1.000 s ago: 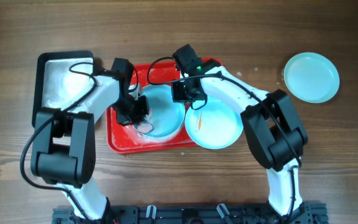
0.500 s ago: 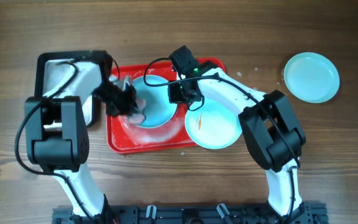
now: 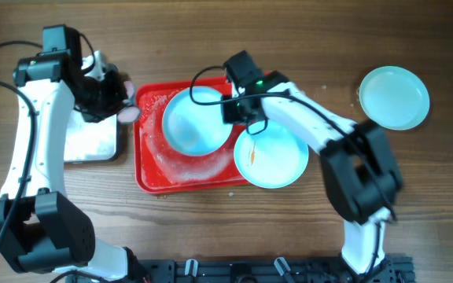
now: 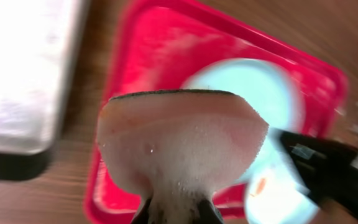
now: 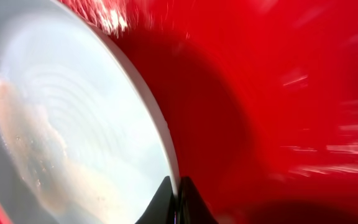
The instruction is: Clean dirty plates on tray and stack at the side
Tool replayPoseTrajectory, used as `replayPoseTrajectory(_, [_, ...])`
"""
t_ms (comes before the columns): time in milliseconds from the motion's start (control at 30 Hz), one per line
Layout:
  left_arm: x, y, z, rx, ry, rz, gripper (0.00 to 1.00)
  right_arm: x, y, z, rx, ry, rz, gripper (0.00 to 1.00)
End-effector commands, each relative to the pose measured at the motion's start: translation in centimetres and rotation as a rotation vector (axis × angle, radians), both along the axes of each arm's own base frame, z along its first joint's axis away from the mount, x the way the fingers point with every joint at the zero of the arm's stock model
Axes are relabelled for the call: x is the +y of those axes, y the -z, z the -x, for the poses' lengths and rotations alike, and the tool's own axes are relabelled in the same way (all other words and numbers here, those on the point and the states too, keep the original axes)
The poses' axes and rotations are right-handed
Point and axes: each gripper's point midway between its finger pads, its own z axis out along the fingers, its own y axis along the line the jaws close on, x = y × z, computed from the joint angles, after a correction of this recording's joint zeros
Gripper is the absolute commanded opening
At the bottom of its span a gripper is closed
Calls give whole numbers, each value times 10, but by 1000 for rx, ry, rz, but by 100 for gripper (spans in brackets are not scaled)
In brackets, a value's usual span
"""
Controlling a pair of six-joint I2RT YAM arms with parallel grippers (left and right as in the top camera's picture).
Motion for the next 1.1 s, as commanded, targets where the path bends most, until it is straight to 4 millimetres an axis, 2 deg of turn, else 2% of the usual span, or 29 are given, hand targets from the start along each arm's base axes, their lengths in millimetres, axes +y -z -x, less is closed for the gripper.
replayPoseTrajectory(0, [22, -1, 1, 6, -58, -95, 4, -40, -94, -28, -335, 54, 173, 4])
replayPoseTrajectory(67, [22, -2, -1, -4, -58, -96, 4, -65, -133, -33, -491, 84, 348, 4])
replayPoseTrajectory(100, [22, -2, -2, -5, -59, -96, 4, -76, -146, -34, -555, 99, 449, 4])
replayPoseTrajectory(167, [21, 0, -2, -4, -57, -96, 4, -86, -160, -31, -634, 120, 615, 4])
replayPoseTrajectory(233, [21, 3, 0, 2, -56, -95, 4, -85, -170, -25, -705, 146, 726, 4])
replayPoseTrajectory(300, [21, 7, -1, 9, -55, -94, 4, -72, -172, -19, -743, 122, 756, 4])
replayPoseTrajectory(400, [20, 11, -2, 10, -52, -94, 4, -46, -164, -9, -766, -4, 793, 4])
replayPoseTrajectory(467, [18, 11, -5, -1, -46, -96, 4, -41, -161, -8, -773, -74, 878, 4])
replayPoseTrajectory(533, [18, 10, -7, -9, -45, -97, 4, -41, -160, -11, -776, -191, 1035, 4])
replayPoseTrajectory(600, [18, 10, -7, -13, -45, -97, 4, -43, -162, -10, -781, -202, 1098, 4])
replayPoseTrajectory(700, [18, 10, -7, -13, -45, -97, 4, -33, -152, -8, -767, -232, 1036, 4])
replayPoseTrajectory(800, [18, 10, -9, -21, -45, -98, 4, -30, -155, -5, -783, -226, 1048, 4])
replayPoseTrajectory(900, [18, 9, -11, -28, -45, -99, 4, -24, -150, -3, -775, -246, 1004, 4])
replayPoseTrajectory(1067, [18, 9, -11, -28, -46, -99, 4, -23, -151, -3, -782, -233, 999, 4])
